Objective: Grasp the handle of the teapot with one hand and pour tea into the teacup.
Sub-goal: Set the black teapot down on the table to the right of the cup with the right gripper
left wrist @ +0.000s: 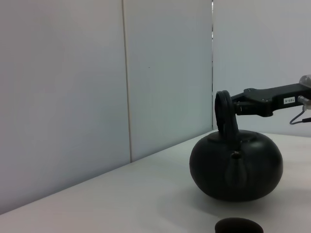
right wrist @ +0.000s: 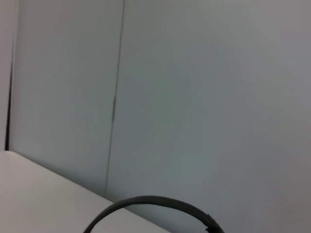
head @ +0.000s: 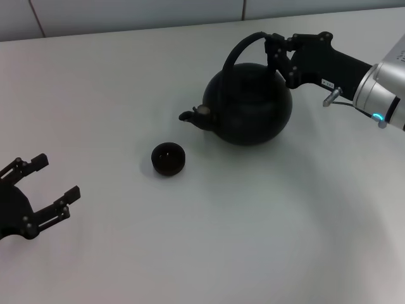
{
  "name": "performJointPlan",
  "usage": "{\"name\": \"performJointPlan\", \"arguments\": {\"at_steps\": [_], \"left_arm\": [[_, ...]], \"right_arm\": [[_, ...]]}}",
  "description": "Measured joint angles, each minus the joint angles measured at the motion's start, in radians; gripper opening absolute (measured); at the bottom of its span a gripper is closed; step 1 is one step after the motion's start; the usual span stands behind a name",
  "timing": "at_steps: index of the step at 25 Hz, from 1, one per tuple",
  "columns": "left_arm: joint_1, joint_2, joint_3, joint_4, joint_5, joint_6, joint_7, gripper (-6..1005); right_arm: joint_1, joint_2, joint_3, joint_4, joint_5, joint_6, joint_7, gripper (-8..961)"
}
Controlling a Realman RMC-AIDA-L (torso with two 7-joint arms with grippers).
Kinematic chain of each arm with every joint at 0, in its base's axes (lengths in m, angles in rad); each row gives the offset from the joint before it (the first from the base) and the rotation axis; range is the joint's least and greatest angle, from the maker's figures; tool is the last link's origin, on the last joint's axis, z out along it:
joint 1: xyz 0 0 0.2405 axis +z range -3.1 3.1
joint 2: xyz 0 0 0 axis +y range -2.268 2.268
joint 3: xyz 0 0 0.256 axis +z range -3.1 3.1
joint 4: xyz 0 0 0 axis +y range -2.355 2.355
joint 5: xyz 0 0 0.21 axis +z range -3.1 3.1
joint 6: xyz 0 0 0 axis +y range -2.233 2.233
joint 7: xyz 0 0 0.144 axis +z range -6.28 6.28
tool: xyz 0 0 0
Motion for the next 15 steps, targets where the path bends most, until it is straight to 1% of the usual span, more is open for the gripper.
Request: {"name": "performJointPlan", "arguments": {"at_steps": [2,15], "left_arm": [[0.002,0.0,0.0,0.0,0.0,0.001,0.0,833],[0.0,-0.002,0.0,-0.003,0.0,0.003,0.0,833]], "right_arm": [[0.0,0.001,0.008,0.024,0.034,-0.003,-0.045,127],[0.005,-0.001,0.003,0.042,0.036,0.013,-0.054,140]]}}
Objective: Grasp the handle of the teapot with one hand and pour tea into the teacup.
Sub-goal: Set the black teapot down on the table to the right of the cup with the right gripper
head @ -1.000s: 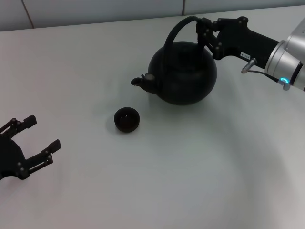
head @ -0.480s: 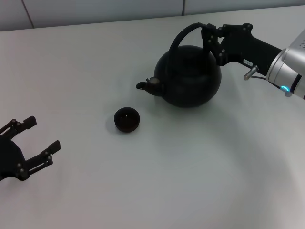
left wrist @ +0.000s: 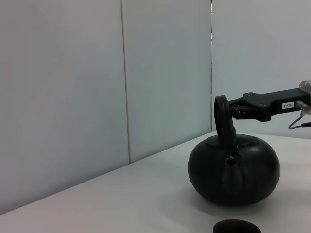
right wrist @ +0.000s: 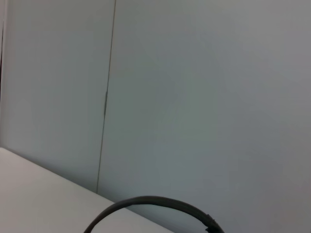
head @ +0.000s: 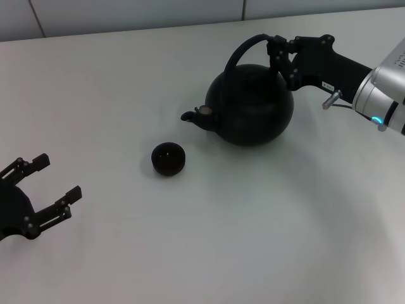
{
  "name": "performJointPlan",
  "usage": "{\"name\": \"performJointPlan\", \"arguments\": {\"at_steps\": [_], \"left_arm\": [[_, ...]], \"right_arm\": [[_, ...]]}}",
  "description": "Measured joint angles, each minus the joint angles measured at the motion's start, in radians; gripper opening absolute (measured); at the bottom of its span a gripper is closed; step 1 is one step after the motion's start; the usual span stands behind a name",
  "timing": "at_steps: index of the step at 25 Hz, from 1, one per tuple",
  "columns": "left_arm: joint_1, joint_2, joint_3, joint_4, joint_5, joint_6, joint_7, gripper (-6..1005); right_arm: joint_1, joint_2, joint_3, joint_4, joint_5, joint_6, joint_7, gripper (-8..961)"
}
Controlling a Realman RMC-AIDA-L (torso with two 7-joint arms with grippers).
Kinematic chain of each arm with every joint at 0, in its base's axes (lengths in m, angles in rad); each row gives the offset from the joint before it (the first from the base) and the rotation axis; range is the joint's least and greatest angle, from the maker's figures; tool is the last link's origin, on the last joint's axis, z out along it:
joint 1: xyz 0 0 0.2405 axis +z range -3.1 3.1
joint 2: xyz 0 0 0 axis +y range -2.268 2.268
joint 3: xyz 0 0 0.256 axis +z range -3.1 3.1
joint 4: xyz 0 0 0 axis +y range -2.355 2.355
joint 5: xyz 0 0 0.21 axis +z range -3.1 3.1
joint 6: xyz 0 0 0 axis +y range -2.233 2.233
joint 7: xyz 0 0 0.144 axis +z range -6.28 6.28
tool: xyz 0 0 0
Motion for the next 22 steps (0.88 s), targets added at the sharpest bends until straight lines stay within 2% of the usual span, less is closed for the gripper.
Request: {"name": "performJointPlan", "arguments": {"at_steps": [22], "left_arm": [[0.001,0.0,0.0,-0.006,-0.001,0.002,0.0,833]], "right_arm": [[0.004,0.002,-0.004,0.003,-0.001,0.015,0.0,163]]}}
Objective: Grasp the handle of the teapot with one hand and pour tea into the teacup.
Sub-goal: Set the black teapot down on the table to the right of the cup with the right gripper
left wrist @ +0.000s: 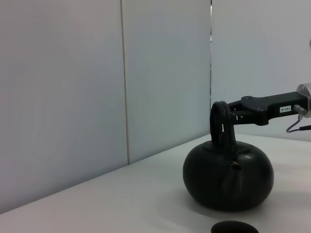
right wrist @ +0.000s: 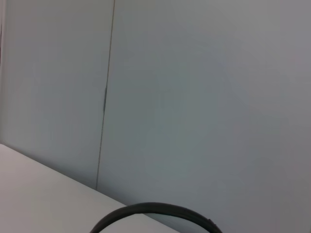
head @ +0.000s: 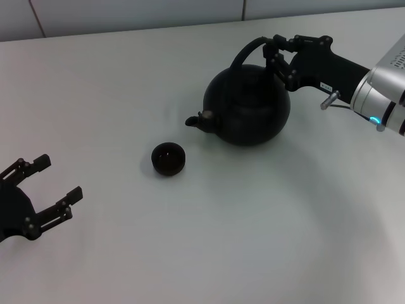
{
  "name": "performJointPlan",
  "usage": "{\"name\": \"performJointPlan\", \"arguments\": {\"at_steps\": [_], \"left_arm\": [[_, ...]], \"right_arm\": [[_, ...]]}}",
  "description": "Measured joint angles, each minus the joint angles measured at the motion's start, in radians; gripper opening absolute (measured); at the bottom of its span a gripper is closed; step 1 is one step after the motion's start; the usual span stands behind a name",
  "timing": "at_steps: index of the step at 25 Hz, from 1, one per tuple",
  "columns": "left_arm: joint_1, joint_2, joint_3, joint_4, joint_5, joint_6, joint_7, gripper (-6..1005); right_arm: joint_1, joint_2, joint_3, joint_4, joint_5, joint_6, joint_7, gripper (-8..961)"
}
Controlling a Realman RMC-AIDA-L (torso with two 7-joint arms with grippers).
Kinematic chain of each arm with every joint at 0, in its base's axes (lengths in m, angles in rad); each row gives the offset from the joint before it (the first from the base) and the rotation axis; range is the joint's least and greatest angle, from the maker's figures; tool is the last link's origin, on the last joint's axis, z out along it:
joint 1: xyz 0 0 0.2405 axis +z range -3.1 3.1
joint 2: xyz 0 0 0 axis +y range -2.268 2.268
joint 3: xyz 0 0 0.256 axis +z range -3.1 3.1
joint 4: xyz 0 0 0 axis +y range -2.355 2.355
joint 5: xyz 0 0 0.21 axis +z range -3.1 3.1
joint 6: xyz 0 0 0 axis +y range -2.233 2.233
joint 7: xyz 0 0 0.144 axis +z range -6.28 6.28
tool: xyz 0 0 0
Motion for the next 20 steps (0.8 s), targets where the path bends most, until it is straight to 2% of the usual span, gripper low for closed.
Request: {"name": "performJointPlan", "arguments": {"at_steps": [1,10,14,18,19,20], "left_arm": [[0.001,0.0,0.0,0.0,-0.001,0.0,0.0,833],[0.009,0.0,0.0,0.0,-0.009,0.005,0.0,833],[0.011,0.0,0.0,0.0,-0.009,0.008,0.0,833],[0.01,0.001,0.0,0.0,-0.009,0.015,0.0,833],[0.008,0.001,0.0,0.002,-0.009,0.024,-0.001,833],[0.008,0.001,0.0,0.002,-0.009,0.024,-0.001,833]], "right_arm": [[0.0,0.0,0.0,0.0,0.0,0.0,0.002,164],[-0.015,-0.001,0.012,-0.004,0.011,-0.019,0.026,421],[-0.05,-0.001,0.017,-0.021,0.056,-0.075,0.043,603],[-0.078,-0.001,0.045,-0.03,0.064,-0.117,0.043,701],[-0.106,-0.001,0.074,-0.028,0.065,-0.179,0.044,726],[-0.106,-0.001,0.074,-0.028,0.065,-0.179,0.044,726]]}}
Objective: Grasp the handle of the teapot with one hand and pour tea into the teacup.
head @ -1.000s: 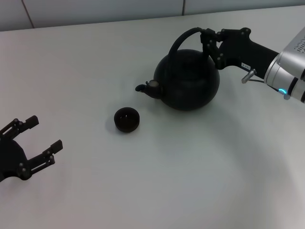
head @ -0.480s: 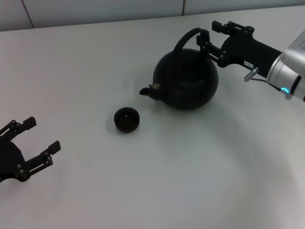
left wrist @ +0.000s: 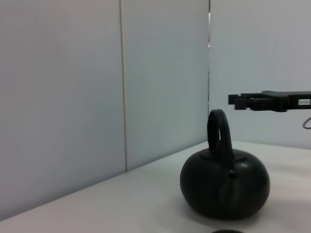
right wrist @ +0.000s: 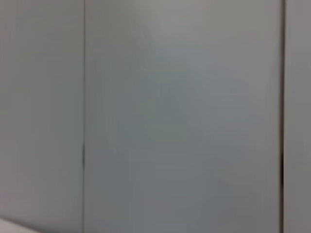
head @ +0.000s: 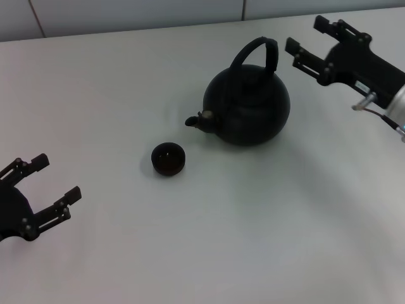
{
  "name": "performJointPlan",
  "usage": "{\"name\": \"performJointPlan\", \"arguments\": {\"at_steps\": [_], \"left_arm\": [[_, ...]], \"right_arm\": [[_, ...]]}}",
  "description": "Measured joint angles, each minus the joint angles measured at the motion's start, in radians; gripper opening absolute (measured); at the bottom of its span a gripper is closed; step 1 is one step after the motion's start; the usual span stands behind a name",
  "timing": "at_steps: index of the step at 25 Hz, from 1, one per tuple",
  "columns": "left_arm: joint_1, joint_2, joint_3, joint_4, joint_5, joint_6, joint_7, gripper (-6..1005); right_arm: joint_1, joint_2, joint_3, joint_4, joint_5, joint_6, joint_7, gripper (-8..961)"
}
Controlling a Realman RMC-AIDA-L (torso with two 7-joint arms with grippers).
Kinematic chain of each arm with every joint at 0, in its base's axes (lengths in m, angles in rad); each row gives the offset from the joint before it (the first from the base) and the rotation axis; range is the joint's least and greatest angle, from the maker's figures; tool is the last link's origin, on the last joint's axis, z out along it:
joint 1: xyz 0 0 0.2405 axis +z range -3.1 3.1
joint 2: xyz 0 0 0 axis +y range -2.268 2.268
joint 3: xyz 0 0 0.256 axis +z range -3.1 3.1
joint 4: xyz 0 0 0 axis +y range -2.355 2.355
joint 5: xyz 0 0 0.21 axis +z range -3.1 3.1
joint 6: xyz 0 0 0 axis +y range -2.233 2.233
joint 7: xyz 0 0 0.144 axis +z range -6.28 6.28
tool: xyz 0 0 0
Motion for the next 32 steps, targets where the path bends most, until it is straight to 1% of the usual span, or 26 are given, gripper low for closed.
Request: {"name": "performJointPlan", "arguments": {"at_steps": [1,3,4,5,6,7,9,12,15,16,17,21,26,32], "left_arm": [[-0.005,0.002,0.002,0.004,0.0,0.011,-0.012,833],[-0.014,0.006,0.006,0.007,0.002,0.022,-0.034,833],[-0.019,0.01,0.01,0.009,0.005,0.031,-0.049,833],[-0.026,0.015,0.013,0.011,0.007,0.039,-0.062,833],[-0.041,0.029,0.034,0.02,0.009,0.06,-0.094,833],[-0.041,0.029,0.034,0.02,0.009,0.06,-0.094,833],[-0.058,0.043,0.066,0.034,0.01,0.079,-0.142,833],[-0.089,0.07,0.135,0.059,0.01,0.098,-0.218,833],[-0.123,0.097,0.216,0.089,0.01,0.118,-0.306,833],[-0.143,0.109,0.254,0.114,0.011,0.136,-0.36,833],[-0.143,0.109,0.254,0.114,0.011,0.136,-0.36,833],[-0.164,0.114,0.289,0.169,0.016,0.149,-0.427,833],[-0.182,0.115,0.3,0.212,0.046,0.143,-0.471,833],[-0.189,0.115,0.304,0.222,0.05,0.133,-0.475,833]], "right_arm": [[-0.031,-0.003,0.014,0.0,0.0,-0.075,0.011,726],[-0.065,-0.009,0.016,-0.011,-0.006,-0.159,0.039,726],[-0.085,-0.016,0.012,-0.026,-0.02,-0.209,0.068,726],[-0.085,-0.016,0.012,-0.026,-0.02,-0.209,0.068,726],[-0.105,-0.023,0.008,-0.043,-0.037,-0.254,0.098,726],[-0.123,-0.033,0.006,-0.073,-0.07,-0.293,0.139,726],[-0.145,-0.053,0.009,-0.129,-0.154,-0.348,0.234,726],[-0.145,-0.106,0.013,-0.181,-0.308,-0.416,0.379,726],[-0.113,-0.158,0.014,-0.189,-0.442,-0.471,0.474,726],[-0.086,-0.181,0.015,-0.198,-0.536,-0.486,0.517,726],[-0.086,-0.181,0.015,-0.198,-0.536,-0.486,0.517,726],[-0.033,-0.204,0.026,-0.228,-0.687,-0.484,0.567,726],[0.001,-0.207,0.028,-0.248,-0.764,-0.469,0.582,726],[0.01,-0.208,0.029,-0.252,-0.782,-0.458,0.584,726]]}}
